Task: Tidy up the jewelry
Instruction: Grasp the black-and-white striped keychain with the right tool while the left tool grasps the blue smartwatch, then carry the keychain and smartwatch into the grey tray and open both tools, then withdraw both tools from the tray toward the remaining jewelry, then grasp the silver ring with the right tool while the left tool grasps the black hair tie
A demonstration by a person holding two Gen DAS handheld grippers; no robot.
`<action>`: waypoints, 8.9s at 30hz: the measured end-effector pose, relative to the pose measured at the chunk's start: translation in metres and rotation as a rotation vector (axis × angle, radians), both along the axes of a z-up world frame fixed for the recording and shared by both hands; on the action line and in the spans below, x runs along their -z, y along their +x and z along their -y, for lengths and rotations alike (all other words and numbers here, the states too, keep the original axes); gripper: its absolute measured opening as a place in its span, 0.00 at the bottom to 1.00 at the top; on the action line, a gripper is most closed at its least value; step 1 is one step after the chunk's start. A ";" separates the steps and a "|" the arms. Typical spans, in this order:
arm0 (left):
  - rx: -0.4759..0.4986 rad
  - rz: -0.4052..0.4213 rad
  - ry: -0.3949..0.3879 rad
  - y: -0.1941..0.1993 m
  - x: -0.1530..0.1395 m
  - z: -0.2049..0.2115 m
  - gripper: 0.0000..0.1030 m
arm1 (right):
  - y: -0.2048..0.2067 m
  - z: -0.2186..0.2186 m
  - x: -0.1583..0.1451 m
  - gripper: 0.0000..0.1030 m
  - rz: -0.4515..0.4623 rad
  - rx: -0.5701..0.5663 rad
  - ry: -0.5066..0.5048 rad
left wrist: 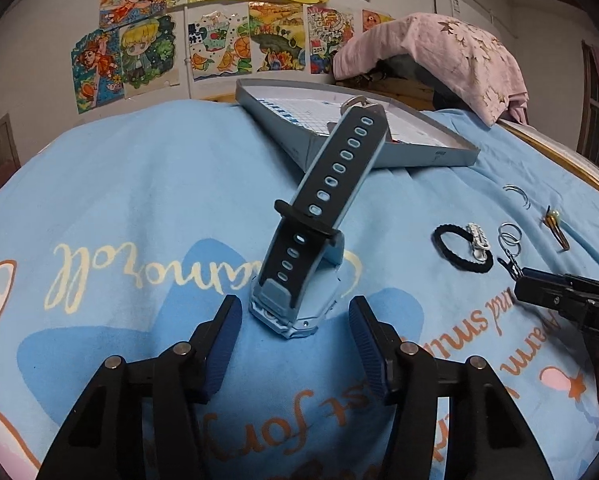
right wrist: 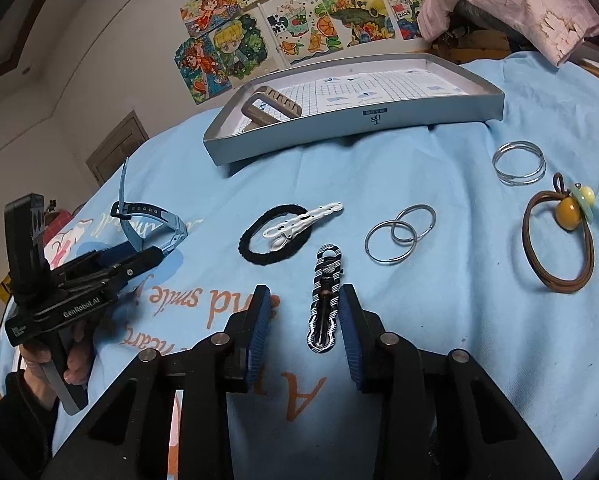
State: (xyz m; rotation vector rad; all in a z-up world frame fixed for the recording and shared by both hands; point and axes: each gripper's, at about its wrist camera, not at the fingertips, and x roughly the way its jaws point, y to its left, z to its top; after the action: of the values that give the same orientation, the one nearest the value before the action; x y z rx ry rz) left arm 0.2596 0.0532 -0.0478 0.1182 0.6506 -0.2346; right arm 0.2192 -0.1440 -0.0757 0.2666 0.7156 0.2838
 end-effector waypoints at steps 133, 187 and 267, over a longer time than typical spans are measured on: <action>-0.092 -0.018 -0.089 0.143 -0.090 0.062 0.25 | 0.192 0.023 -0.076 0.11 0.071 -0.074 0.027; -0.111 0.134 -0.139 -0.124 -0.022 0.097 1.00 | -0.120 0.108 -0.092 0.98 0.388 0.131 -0.162; 0.042 -0.165 -0.121 -0.031 0.009 0.125 0.05 | -0.047 0.051 -0.012 0.18 0.013 -0.056 -0.204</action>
State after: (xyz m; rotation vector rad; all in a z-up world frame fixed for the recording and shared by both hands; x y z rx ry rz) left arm 0.2282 -0.0719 -0.0564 -0.0040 0.7961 -0.3262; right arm 0.1720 -0.1945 -0.0634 0.0507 0.7344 0.2636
